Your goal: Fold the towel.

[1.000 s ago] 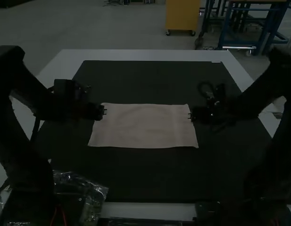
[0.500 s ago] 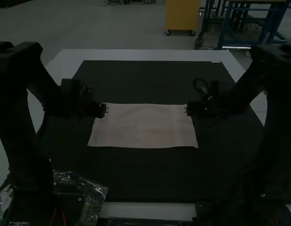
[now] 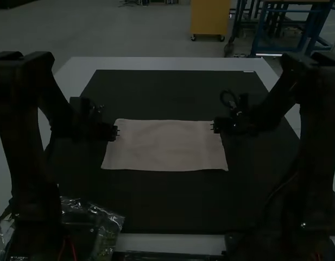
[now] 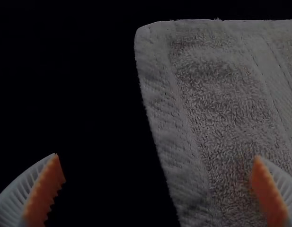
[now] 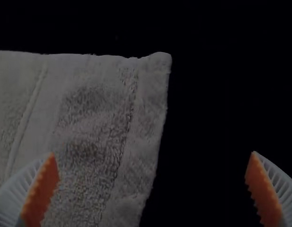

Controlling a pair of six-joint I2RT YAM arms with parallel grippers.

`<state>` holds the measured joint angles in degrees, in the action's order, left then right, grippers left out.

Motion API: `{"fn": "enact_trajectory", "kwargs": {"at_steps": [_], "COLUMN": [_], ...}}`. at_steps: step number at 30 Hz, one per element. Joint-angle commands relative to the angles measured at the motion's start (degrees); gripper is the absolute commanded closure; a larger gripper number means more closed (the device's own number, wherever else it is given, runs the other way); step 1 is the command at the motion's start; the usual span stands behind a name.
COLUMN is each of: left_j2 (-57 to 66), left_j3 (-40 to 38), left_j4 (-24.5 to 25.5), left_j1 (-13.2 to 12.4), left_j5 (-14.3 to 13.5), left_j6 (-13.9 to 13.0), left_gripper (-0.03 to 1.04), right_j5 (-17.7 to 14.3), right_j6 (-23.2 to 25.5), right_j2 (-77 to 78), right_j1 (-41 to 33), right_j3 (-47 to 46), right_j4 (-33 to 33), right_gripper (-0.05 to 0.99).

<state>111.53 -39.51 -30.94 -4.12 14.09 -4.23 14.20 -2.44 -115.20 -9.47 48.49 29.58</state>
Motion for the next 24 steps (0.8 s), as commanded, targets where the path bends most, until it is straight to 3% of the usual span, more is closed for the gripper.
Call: {"fn": "enact_trajectory", "kwargs": {"at_steps": [1,24], "left_j2": [1.59,2.91], "left_j3": [-2.15,-2.51], "left_j4": [-0.26,0.44], "left_j1": [-0.27,-0.19], "left_j5": [-0.82,-0.55], "left_j6": [-0.6,-1.04], "left_gripper": [0.07,0.08], "right_j5": [0.75,0.66], "right_j6": [-0.46,0.15], "right_j2": [-1.7,-4.25], "right_j1": [-0.28,-3.18], "right_j3": [1.34,5.39], "right_j4": [0.56,-0.58], "right_gripper": [0.03,0.03]}}
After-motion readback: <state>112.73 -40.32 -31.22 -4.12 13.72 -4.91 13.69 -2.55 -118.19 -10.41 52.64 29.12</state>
